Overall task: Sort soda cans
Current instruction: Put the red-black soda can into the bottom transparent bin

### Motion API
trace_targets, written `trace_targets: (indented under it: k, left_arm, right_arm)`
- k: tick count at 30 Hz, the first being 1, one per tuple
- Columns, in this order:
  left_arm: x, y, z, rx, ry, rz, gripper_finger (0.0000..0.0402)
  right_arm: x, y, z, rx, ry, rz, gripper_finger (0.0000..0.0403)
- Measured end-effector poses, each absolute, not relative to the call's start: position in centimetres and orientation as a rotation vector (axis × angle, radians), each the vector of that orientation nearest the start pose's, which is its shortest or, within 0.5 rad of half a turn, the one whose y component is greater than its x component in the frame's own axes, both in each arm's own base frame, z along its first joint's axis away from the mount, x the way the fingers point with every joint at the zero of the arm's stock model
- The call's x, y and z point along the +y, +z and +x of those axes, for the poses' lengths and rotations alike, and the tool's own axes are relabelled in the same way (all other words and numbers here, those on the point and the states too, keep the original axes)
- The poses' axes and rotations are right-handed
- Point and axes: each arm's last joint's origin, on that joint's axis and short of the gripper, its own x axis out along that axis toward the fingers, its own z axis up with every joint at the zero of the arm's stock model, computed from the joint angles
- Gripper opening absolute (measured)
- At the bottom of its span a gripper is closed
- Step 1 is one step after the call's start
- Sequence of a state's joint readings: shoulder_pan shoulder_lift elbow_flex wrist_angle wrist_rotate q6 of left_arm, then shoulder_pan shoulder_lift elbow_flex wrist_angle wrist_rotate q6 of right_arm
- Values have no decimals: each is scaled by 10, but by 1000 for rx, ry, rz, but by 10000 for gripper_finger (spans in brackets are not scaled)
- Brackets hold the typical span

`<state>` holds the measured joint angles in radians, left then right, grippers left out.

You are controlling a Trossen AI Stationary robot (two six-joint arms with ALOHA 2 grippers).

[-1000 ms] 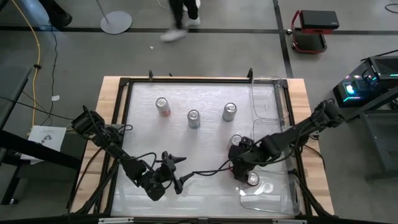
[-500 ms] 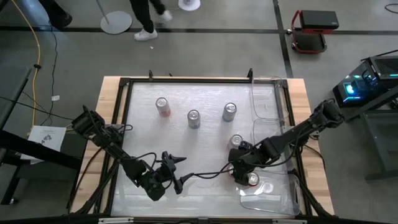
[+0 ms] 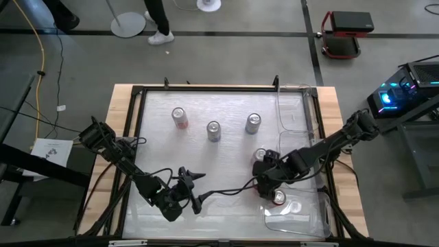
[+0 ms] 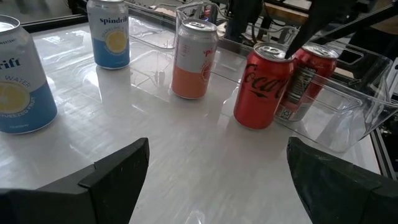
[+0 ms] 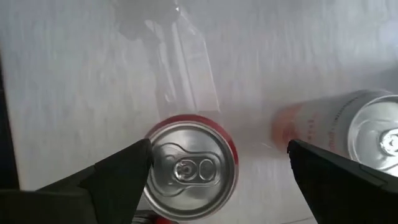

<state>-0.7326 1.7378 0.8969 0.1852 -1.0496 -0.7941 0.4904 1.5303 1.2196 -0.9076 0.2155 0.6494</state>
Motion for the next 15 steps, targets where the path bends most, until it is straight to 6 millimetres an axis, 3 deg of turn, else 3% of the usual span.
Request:
trace_targets:
  k: [15]
  left_arm:
    - [-207,171,267,261,439,-270,355]
  right_arm:
    - [143,257,266,1103,-79,220,366]
